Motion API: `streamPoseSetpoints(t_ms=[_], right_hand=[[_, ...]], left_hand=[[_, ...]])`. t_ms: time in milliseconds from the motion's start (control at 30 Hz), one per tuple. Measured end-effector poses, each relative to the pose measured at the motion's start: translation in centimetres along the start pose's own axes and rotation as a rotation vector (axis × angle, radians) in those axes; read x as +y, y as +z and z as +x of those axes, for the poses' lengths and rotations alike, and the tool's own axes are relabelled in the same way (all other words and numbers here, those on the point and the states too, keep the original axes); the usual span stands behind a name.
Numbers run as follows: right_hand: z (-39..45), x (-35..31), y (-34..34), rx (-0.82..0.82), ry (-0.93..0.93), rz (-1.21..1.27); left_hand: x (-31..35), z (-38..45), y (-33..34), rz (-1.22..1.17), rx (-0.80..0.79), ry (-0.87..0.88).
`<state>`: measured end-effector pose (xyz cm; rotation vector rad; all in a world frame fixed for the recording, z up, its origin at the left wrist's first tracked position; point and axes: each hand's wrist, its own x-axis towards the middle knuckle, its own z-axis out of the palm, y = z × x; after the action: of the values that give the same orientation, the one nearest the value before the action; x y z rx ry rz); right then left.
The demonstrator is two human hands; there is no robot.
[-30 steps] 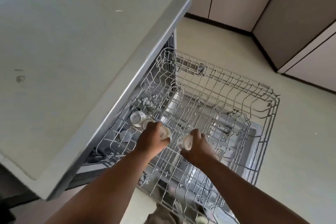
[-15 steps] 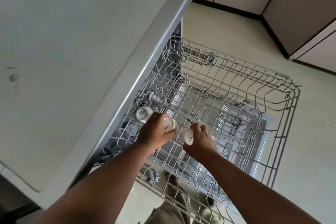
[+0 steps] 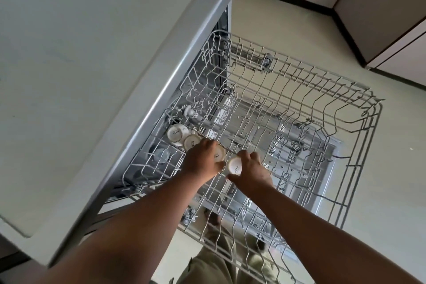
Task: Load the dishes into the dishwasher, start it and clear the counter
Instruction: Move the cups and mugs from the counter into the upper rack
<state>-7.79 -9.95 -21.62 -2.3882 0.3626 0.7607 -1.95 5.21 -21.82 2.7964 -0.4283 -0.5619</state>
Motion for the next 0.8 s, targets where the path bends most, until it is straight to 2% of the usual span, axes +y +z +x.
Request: streamPoseSetpoints(t_ms=[167, 333, 433, 600, 800], right_hand=[[-0.1, 0.0, 0.8, 0.013, -0.004, 0.003], [0.1, 0.2, 0.6, -0.014, -0.020, 0.043], [0.1, 0.3, 0.6, -0.023, -0.037, 0.045], [-0.3, 0.8, 0.9, -0.008, -0.055, 0.010], [-0.5, 1.1, 1.2, 0.022, -0.071, 0.038]], left_hand=[[0.5, 0.6, 0.3, 0.164, 0.011, 0.032], [0.1, 0.5, 0.6, 0.216, -0.024, 0.057], [0.0, 0.3, 0.6, 0.201, -0.064, 0.055], [0.2, 0.5, 0.4, 0.030, -0.078, 0.009], [0.8, 0.1, 0.5, 0.182, -0.072, 0.025]])
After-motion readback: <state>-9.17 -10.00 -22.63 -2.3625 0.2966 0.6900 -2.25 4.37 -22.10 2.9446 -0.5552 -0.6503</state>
